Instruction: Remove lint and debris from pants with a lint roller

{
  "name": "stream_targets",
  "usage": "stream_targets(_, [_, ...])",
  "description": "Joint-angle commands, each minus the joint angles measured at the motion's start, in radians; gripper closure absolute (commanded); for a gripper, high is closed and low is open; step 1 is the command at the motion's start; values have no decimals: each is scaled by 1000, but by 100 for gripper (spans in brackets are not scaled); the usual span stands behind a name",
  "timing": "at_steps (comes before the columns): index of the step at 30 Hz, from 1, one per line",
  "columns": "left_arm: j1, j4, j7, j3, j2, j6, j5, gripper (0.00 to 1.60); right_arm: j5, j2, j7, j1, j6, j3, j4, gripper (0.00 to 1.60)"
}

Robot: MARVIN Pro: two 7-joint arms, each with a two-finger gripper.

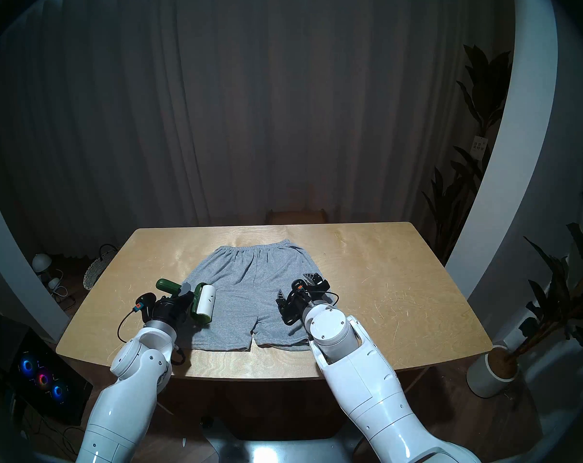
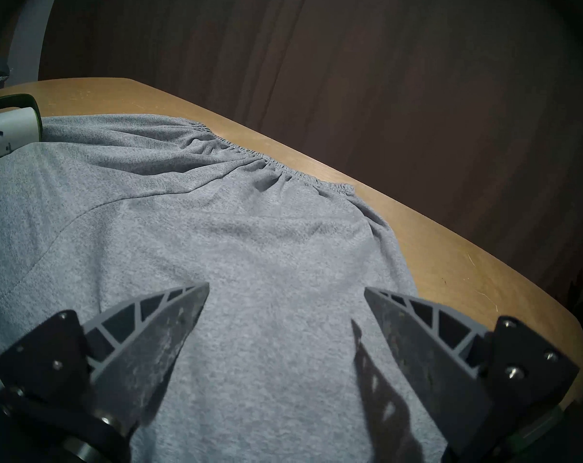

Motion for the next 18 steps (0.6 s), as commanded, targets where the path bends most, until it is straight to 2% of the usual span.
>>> stream_targets(1, [20,-23,-2,-39,32,10,-8,160,-9,30,-2,-57,35,6,55,0])
stream_targets(9, [34,-20,2,-90,50,18,-25,160,-7,30,-5,-59,35,6,57,0])
stream_targets(18, [28,6,-9,-109,61,17,-38,160,-7,30,-10,-59,35,5,57,0])
